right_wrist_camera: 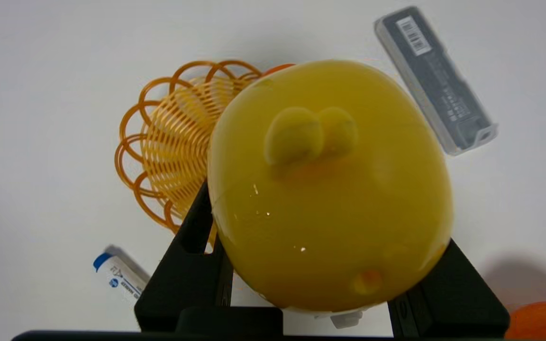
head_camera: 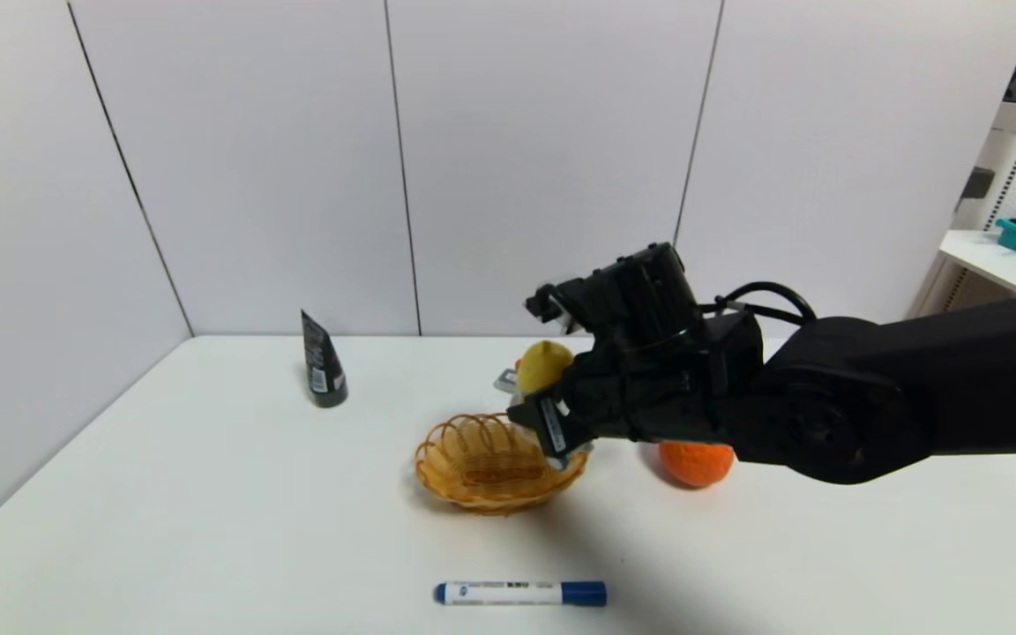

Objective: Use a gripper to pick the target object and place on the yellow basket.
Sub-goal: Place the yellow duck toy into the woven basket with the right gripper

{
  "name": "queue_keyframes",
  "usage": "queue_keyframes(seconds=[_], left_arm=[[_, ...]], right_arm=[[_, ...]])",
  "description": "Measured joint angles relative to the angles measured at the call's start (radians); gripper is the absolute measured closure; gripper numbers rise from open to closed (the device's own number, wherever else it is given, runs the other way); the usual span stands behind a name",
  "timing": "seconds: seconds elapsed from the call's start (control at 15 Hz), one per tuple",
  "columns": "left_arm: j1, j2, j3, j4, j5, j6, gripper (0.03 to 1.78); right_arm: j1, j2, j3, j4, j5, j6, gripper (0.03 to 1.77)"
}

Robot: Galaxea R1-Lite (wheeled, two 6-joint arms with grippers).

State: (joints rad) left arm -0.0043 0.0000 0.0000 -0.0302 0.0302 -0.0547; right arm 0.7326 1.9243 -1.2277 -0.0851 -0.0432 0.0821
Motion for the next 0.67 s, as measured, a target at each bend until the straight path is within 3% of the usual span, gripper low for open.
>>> queue_keyframes(seconds=[0.67], left_arm=[[0.0,0.0,0.0,0.0,0.0,0.0,0.12]], right_arm=[[0.047,0.091,-0.029,-0.045,0.003,0.02,0.96]])
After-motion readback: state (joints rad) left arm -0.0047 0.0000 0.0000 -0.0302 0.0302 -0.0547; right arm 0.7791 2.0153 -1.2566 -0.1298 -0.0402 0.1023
